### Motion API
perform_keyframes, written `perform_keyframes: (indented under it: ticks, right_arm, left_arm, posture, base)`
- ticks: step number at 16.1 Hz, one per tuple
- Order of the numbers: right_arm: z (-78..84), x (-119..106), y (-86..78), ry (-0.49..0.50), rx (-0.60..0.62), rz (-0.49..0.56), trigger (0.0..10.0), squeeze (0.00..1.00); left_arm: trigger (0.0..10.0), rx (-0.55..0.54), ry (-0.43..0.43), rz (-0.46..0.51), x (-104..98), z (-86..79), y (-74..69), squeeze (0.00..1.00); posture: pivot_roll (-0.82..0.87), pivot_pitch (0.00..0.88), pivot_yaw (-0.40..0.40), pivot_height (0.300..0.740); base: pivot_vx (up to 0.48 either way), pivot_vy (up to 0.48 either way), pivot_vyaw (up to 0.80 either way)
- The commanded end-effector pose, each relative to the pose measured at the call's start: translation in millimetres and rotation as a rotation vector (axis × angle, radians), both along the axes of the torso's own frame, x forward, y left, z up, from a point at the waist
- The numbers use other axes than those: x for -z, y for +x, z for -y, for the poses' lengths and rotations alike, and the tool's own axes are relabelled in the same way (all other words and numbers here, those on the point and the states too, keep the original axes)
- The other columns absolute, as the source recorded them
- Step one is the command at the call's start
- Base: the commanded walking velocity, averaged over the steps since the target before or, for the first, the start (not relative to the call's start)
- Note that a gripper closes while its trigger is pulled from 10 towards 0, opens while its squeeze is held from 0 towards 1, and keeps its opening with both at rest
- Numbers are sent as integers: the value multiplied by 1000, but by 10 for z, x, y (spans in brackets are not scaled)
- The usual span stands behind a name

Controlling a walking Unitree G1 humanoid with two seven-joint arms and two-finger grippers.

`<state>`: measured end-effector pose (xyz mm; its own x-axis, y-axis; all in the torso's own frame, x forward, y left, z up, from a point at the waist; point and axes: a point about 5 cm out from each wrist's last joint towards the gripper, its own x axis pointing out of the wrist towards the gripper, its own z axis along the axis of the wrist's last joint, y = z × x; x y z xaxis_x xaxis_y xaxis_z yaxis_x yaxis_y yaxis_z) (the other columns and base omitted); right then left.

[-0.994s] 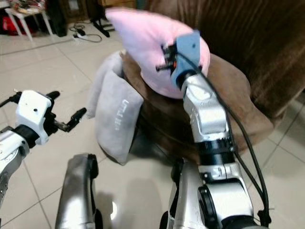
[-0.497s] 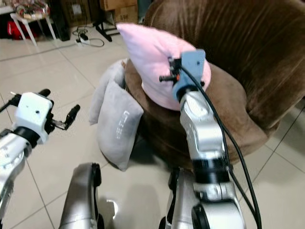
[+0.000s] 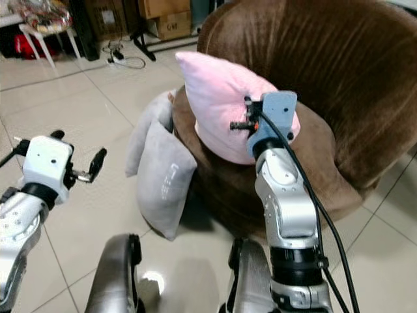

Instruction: Move the pillow to the sofa from floor

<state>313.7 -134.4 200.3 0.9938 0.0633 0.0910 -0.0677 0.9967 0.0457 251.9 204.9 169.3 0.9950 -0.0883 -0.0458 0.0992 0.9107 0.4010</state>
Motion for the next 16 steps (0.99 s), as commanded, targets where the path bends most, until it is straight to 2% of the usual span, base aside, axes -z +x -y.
perform_keyframes:
  ticks: [1, 5, 9, 14, 16]
  right_arm:
    - [29, 18, -32, 17, 13, -16, 10000, 0]
    - [32, 39, -72, 54, 19, -32, 10000, 0]
    - [-40, 42, -90, 84, -32, -48, 10000, 0]
    - [-51, 71, -105, 96, -28, -72, 10000, 0]
    - [-21, 88, -93, 74, 8, -83, 10000, 0]
  left_arm:
    - [10000, -22, -5, -2, 5, -15, 8, 0]
    - [10000, -39, 9, 1, 23, -24, 7, 0]
    - [10000, -73, -11, 0, 53, -49, 2, 0]
    - [10000, -65, -7, 16, 35, -46, -1, 0]
    - [10000, -67, -10, 21, 22, -46, 13, 0]
  posture:
    - [-6, 0, -36, 548]
    - [-4, 0, -45, 567]
    - [-3, 0, -49, 601]
    - [-3, 0, -46, 644]
    - [-2, 0, -44, 648]
  base:
    - [0, 0, 0]
    - [0, 0, 0]
    - [0, 0, 422]
    - [0, 0, 418]
    - [0, -377, 200]
